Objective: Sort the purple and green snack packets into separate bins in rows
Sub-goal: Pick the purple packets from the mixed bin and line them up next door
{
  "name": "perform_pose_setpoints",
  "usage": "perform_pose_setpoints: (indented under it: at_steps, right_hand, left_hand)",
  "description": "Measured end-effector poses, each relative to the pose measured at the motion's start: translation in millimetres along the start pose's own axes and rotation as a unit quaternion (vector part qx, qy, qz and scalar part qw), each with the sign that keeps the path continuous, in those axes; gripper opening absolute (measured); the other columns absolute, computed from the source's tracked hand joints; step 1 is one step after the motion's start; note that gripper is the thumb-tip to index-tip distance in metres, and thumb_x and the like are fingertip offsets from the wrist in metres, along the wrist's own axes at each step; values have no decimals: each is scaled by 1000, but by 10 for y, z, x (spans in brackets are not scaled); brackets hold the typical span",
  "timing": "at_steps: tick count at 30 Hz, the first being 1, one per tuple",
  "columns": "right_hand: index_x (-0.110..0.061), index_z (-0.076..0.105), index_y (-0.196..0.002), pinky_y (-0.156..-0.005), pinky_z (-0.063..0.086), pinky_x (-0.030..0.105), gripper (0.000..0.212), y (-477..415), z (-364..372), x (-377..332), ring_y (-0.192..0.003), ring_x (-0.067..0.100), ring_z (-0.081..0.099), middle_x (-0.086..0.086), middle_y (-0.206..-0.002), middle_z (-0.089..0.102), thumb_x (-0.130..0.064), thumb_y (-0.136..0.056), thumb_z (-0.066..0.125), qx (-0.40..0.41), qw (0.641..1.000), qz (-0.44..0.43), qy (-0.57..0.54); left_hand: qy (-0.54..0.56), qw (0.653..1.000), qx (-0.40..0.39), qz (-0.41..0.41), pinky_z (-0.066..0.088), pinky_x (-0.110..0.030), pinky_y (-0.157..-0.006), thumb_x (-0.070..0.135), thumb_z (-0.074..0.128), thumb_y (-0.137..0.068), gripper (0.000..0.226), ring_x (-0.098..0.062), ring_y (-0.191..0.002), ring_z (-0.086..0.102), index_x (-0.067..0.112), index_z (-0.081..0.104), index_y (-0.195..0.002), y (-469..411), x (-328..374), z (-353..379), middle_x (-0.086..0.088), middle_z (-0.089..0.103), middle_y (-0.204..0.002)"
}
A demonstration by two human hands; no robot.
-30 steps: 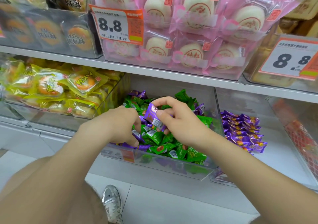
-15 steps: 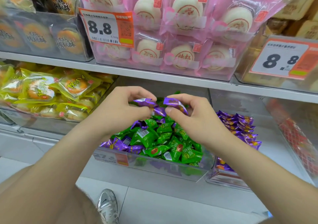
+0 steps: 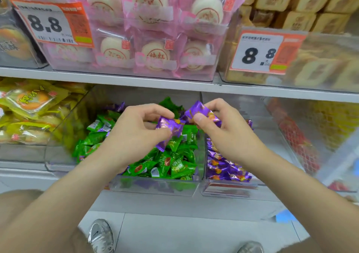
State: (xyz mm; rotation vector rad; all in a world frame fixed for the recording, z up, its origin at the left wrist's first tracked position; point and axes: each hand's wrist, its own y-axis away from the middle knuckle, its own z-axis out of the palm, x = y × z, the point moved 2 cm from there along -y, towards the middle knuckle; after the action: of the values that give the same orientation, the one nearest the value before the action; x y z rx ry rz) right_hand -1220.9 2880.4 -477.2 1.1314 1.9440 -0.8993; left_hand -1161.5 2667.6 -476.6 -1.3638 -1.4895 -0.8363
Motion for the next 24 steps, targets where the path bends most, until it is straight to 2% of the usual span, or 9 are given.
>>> perform_pose_setpoints:
  at_steps: [1, 3, 7, 10, 12, 14, 19, 21, 24]
  right_hand:
    - [-29, 66, -104, -67, 44, 31, 13, 35, -78, 13, -65, 6, 53, -14, -83, 70, -41, -102, 64, 4, 1000, -1, 6]
    - [-25, 73, -101, -63, 39, 32, 16, 104, -244, 69, -64, 14, 47, -9, -74, 66, -37, -103, 63, 9, 999, 15, -30]
    - [-18, 74, -108, -72, 47, 43, 16, 168, -625, 268, -72, 18, 59, 1, -80, 75, -30, -104, 63, 45, 992, 72, -89]
    - [-19, 73, -108, -80, 59, 44, 12, 155, -957, 567, -79, 17, 74, -3, -85, 79, -28, -99, 72, 76, 995, 59, 39]
    - [-23, 74, -105, -83, 57, 37, 10, 160, -1150, 811, -82, 15, 73, -9, -84, 77, -26, -95, 75, 58, 976, 53, 205]
    - [-24, 76, -104, -82, 53, 32, 11, 188, -1269, 1019, -81, 15, 71, -11, -81, 74, -23, -93, 77, 11, 951, 63, 302]
    - [-20, 80, -89, -80, 56, 32, 13, 212, -1325, 1283, -73, 5, 69, -11, -74, 75, -17, -79, 87, -79, 933, 66, 345]
    - [-24, 81, -86, -76, 57, 30, 13, 205, -1315, 1359, -71, 3, 67, -11, -77, 76, -23, -77, 90, -96, 929, 62, 352]
    - [-30, 82, -94, -72, 50, 29, 18, 218, -1264, 1483, -73, 6, 60, -11, -85, 73, -36, -79, 90, -91, 920, 46, 377]
  left_hand:
    - [-7, 1000, 5, 20, 62, -56, -85, 5, 82, -84, 34, -25, -88, 77, 33, 78, -101, 1, 37, 49, 4, 78, -97]
    - [-16, 997, 20, 67, 63, -51, -83, 8, 83, -84, 36, -16, -92, 76, 35, 73, -107, -4, 102, 155, 8, 76, -101]
    - [34, 989, 20, 142, 62, -47, -88, 5, 80, -88, 37, -19, -97, 75, 30, 71, -114, 9, 242, 401, 5, 75, -108]
    - [52, 986, 2, 161, 61, -46, -85, 6, 82, -87, 38, -21, -93, 75, 28, 72, -116, -3, 318, 591, 4, 76, -107]
    - [29, 987, -4, 159, 60, -45, -81, 11, 83, -86, 38, -19, -91, 75, 33, 72, -115, -19, 333, 706, 5, 76, -106]
    - [0, 988, -3, 152, 60, -44, -81, 17, 84, -85, 37, -16, -93, 75, 37, 72, -113, -35, 327, 808, 8, 76, -105]
    - [-58, 987, 3, 150, 58, -39, -80, 21, 83, -82, 37, -8, -94, 73, 41, 72, -111, -54, 345, 993, 15, 75, -104]
    - [-85, 984, -4, 158, 54, -29, -77, 21, 83, -82, 36, -5, -94, 72, 40, 72, -111, -49, 340, 1041, 17, 75, -102]
    - [-119, 978, -16, 169, 46, -11, -77, 20, 83, -82, 37, -1, -96, 70, 39, 71, -111, -41, 310, 1085, 19, 74, -101]
